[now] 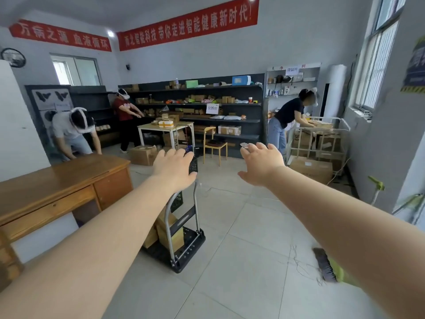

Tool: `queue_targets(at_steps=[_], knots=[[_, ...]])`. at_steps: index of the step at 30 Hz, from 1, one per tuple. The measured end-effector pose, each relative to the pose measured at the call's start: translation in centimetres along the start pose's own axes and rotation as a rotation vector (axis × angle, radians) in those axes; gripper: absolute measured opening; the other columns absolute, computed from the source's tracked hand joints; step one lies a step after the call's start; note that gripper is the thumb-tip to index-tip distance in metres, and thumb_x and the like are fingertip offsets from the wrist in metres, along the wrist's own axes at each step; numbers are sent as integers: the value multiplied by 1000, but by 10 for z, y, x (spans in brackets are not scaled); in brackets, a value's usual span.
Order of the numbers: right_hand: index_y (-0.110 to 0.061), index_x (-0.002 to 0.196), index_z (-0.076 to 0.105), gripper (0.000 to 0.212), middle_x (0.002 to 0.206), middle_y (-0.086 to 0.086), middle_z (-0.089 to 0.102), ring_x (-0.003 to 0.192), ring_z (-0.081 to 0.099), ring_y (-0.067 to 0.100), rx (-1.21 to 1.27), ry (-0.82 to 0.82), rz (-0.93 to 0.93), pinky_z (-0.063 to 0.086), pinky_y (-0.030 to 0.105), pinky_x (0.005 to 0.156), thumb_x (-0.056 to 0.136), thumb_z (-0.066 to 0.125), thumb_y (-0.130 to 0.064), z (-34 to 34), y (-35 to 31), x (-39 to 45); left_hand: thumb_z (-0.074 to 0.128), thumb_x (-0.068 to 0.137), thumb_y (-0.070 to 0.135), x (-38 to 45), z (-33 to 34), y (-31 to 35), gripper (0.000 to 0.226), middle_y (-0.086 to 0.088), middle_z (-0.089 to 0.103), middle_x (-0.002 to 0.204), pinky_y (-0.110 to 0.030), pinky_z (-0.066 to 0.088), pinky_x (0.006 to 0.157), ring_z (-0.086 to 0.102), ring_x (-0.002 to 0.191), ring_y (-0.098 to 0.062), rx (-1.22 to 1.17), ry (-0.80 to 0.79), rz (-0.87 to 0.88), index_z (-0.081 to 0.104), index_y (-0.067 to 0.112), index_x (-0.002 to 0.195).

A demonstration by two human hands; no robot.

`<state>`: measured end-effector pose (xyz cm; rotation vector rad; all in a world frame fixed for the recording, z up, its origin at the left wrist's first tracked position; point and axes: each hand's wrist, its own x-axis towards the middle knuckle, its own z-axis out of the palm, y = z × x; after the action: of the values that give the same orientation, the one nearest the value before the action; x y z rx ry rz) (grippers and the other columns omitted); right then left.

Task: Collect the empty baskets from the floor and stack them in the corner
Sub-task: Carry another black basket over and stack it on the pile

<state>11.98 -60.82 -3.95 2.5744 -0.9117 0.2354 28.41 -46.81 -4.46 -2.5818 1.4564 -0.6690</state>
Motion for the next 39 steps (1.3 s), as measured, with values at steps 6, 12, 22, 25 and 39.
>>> queue_targets(at_steps=[6, 12, 22, 25, 39], knots=[[-18, 151, 23, 71, 154, 6, 29, 143, 23, 26, -21, -33, 31, 20, 44, 114, 93, 41, -56, 50, 40, 87, 40, 95, 50, 107, 41, 25, 61, -5, 40, 148, -43, 27, 113, 36, 136, -26, 39, 4, 77, 30, 20, 148], [-17, 153, 19, 74, 158, 7, 21, 146, 16, 26, -47, -73, 68, 17, 44, 116, 94, 40, -56, 96, 71, 184, 40, 96, 48, 228, 88, 27, 61, -5, 37, 150, -41, 26, 112, 34, 137, -25, 23, 12, 133, 28, 19, 149], [-18, 149, 27, 68, 151, 7, 32, 140, 26, 25, -81, -63, 158, 25, 41, 112, 93, 39, -55, 162, 149, 329, 42, 96, 48, 419, 126, 72, 58, -5, 41, 146, -43, 29, 110, 37, 135, -26, -69, 57, 198, 34, 19, 146], [-17, 150, 24, 70, 151, 6, 32, 140, 26, 25, -71, -63, 170, 24, 42, 112, 93, 38, -55, 185, 183, 371, 41, 96, 48, 473, 136, 96, 59, -4, 42, 146, -42, 29, 110, 37, 135, -26, -55, 82, 226, 33, 19, 146], [-18, 153, 19, 71, 158, 8, 22, 145, 17, 28, -42, -40, 86, 19, 44, 116, 95, 39, -54, 302, 336, 578, 42, 95, 48, 711, 201, 191, 56, -4, 46, 141, -42, 31, 108, 40, 132, -25, -34, 41, 143, 36, 20, 143]])
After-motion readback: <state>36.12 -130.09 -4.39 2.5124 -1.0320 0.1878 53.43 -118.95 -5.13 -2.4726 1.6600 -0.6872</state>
